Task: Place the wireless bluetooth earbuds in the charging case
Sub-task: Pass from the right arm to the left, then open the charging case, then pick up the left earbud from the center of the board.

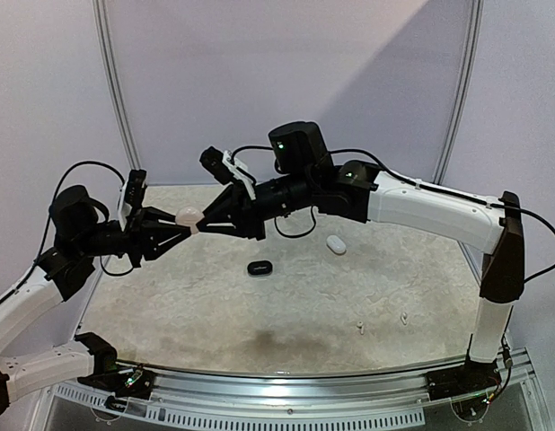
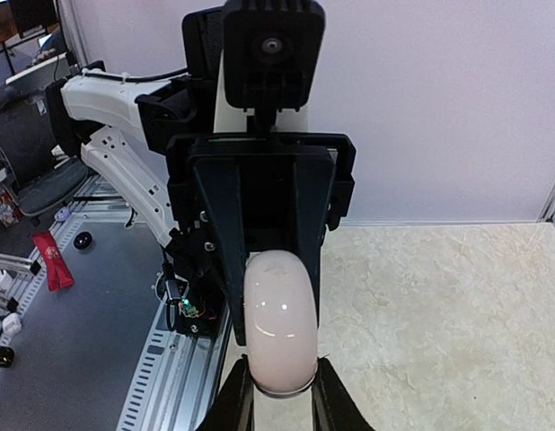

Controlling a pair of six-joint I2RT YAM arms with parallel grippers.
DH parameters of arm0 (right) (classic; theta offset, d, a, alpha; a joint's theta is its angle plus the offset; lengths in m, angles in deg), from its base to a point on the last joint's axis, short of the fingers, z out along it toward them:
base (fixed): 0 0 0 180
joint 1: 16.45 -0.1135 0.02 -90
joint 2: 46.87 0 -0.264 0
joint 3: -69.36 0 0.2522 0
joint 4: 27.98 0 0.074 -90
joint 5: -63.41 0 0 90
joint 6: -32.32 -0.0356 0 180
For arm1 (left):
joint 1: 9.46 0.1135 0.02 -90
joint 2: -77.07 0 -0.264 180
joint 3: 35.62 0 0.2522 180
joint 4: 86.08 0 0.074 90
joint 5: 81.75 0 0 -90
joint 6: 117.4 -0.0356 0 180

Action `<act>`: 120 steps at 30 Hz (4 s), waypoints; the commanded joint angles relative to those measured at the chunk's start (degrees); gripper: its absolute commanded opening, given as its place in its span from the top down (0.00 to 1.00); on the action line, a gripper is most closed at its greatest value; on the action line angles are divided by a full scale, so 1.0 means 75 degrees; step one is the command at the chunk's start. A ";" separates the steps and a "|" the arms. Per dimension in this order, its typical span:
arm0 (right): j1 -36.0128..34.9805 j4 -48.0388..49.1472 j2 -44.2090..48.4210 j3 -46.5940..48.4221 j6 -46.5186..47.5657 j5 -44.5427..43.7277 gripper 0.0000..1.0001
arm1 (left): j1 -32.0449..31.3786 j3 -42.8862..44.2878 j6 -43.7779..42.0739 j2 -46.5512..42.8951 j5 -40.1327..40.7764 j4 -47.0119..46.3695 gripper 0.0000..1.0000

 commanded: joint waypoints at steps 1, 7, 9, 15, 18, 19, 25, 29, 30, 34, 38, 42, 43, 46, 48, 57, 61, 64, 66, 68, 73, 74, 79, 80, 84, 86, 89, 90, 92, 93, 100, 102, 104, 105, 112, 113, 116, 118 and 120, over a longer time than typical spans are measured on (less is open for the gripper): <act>-0.0053 0.0028 0.0076 -0.0026 0.0067 -0.0269 0.67 | -0.0196 0.0165 -0.0189 -0.0041 -0.0176 -0.0044 1.00; -0.0065 0.0121 0.0100 0.0035 0.0059 -0.0389 0.44 | -0.0288 0.0478 -0.2055 -0.0244 0.0130 0.1784 1.00; -0.0066 0.0146 0.0056 0.0051 0.0035 -0.0439 0.44 | -0.0340 0.0591 -0.2394 -0.0236 0.0134 0.2143 1.00; -0.0077 -0.0060 -0.0137 0.0298 0.0010 -0.0678 0.44 | -0.0528 0.0748 -0.3200 -0.0300 0.0193 0.2791 1.00; -0.0077 -0.0118 -0.0180 0.0427 -0.0005 -0.0684 0.44 | -0.0619 0.0852 -0.3839 -0.0304 0.0402 0.3490 1.00; -0.0077 -0.0153 -0.0204 0.0464 -0.0012 -0.0691 0.44 | -0.0635 0.0877 -0.4031 -0.0307 0.0456 0.3683 1.00; -0.0067 -0.0321 -0.0285 0.0510 -0.0010 -0.0781 0.48 | -0.0663 0.0879 -0.4302 -0.0536 0.0423 0.3774 1.00; -0.0061 -0.0489 -0.0339 0.0526 -0.0024 -0.0834 0.48 | -0.0674 0.0848 -0.4276 -0.0651 0.0378 0.3725 1.00; -0.0062 -0.0522 -0.0340 0.0527 -0.0024 -0.0845 0.48 | -0.0674 0.0842 -0.4273 -0.0665 0.0400 0.3714 1.00; -0.0047 -0.0604 -0.0342 0.0555 -0.0007 -0.0823 0.47 | -0.0674 0.0742 -0.3730 -0.0628 0.0500 0.3439 1.00; 0.0048 -0.0526 -0.0328 0.0708 -0.0263 -0.0595 0.45 | -0.0674 0.0359 -0.2472 -0.0512 0.0669 0.2885 1.00; 0.0136 -0.0464 -0.0244 0.0891 -0.0505 -0.0427 0.44 | -0.0677 0.0123 -0.1792 -0.0462 0.0713 0.2577 1.00; 0.0177 -0.0404 -0.0190 0.0926 -0.0566 -0.0390 0.44 | -0.0674 0.0102 -0.1755 -0.0467 0.0734 0.2562 1.00; 0.0385 -0.0217 -0.0016 0.1035 -0.1190 -0.0465 0.43 | -0.0667 0.0035 -0.1656 -0.0442 0.0843 0.2579 1.00; 0.0695 -0.0586 0.0119 0.1193 -0.1825 -0.1155 0.43 | -0.0663 -0.0006 -0.1656 -0.0462 0.0873 0.2562 1.00; 0.2696 -0.7784 0.0774 -0.0163 -0.4693 -0.6692 0.46 | -0.0663 -0.0090 -0.1530 -0.0635 0.0981 0.2419 1.00; 0.3399 -0.8401 0.1178 -0.2384 -0.5024 -0.6425 0.47 | -0.0675 -0.0089 -0.1616 -0.0678 0.0857 0.2406 1.00; 0.3672 -0.7981 0.1494 -0.3677 -0.5225 -0.6194 0.47 | -0.0674 -0.0087 -0.1768 -0.0650 0.0830 0.2378 1.00; 0.3842 -0.7642 0.1545 -0.4218 -0.5320 -0.5941 0.45 | -0.0674 -0.0074 -0.1737 -0.0622 0.0806 0.2321 1.00; 0.4006 -0.7400 0.1442 -0.4593 -0.5411 -0.5646 0.45 | -0.0674 -0.0063 -0.1716 -0.0619 0.0772 0.2294 1.00; 0.4041 -0.7211 0.1130 -0.5050 -0.5496 -0.5601 0.46 | -0.0675 -0.0025 -0.1792 -0.0677 0.0774 0.2392 1.00; 0.4051 -0.7073 0.1124 -0.5190 -0.5506 -0.5548 0.47 | -0.0674 -0.0026 -0.1812 -0.0689 0.0779 0.2407 1.00; 0.4158 -0.6440 0.1183 -0.5838 -0.5526 -0.5228 0.52 | -0.0674 -0.0014 -0.1858 -0.0703 0.0817 0.2466 1.00; 0.4161 -0.6341 0.1177 -0.5924 -0.5514 -0.5184 0.54 | -0.0674 -0.0013 -0.1844 -0.0692 0.0814 0.2471 1.00; 0.4170 -0.6130 0.1180 -0.6215 -0.5517 -0.5147 0.57 | -0.0674 0.0007 -0.1825 -0.0656 0.0815 0.2459 1.00; 0.4171 -0.6028 0.1194 -0.6320 -0.5549 -0.5138 0.60 | -0.0674 0.0030 -0.1862 -0.0681 0.0824 0.2477 1.00; 0.4175 -0.5844 0.1224 -0.6498 -0.5561 -0.4981 0.64 | -0.0674 -0.0005 -0.1907 -0.0767 0.0872 0.2496 1.00; 0.4174 -0.5814 0.1229 -0.6554 -0.5567 -0.4923 0.64 | -0.0674 -0.0016 -0.1907 -0.0792 0.0858 0.2504 1.00; 0.4170 -0.5765 0.1248 -0.6660 -0.5608 -0.4853 0.65 | -0.0674 -0.0038 -0.1926 -0.0807 0.0840 0.2519 1.00; 0.4176 -0.5734 0.1281 -0.6703 -0.5632 -0.4850 0.66 | -0.0674 -0.0038 -0.1940 -0.0798 0.0836 0.2520 1.00; 0.4166 -0.5643 0.1630 -0.7016 -0.5901 -0.4454 0.68 | -0.0681 -0.0026 -0.1973 -0.0807 0.0804 0.2472 1.00; 0.4174 -0.5520 0.1700 -0.7135 -0.5929 -0.4385 0.70 | -0.0674 -0.0032 -0.1990 -0.0820 0.0803 0.2476 1.00; 0.4176 -0.5405 0.1705 -0.7198 -0.5942 -0.4352 0.72 | -0.0674 -0.0048 -0.2002 -0.0826 0.0803 0.2472 1.00; 0.4171 -0.5355 0.1682 -0.7206 -0.5926 -0.4351 0.74 | -0.0677 -0.0044 -0.1986 -0.0821 0.0802 0.2473 1.00; 0.4168 -0.5312 0.1565 -0.7219 -0.5872 -0.4386 0.86 | -0.0677 -0.0015 -0.2032 -0.0820 0.0812 0.2523 1.00; 0.4174 -0.5332 0.1575 -0.7219 -0.5872 -0.4385 0.87 | -0.0674 -0.0010 -0.2043 -0.0829 0.0818 0.2528 1.00; 0.4167 -0.5290 0.1654 -0.7227 -0.5883 -0.4350 0.92 | -0.0676 -0.0029 -0.2055 -0.0795 0.0869 0.2508 1.00; 0.4166 -0.5198 0.1677 -0.7252 -0.5904 -0.4272 0.94 | -0.0674 0.0031 -0.2103 -0.0727 0.0894 0.2516 1.00; 0.4172 -0.5099 0.1665 -0.7313 -0.5935 -0.4166 0.95 | -0.0676 0.0108 -0.2223 -0.0656 0.0966 0.2558 1.00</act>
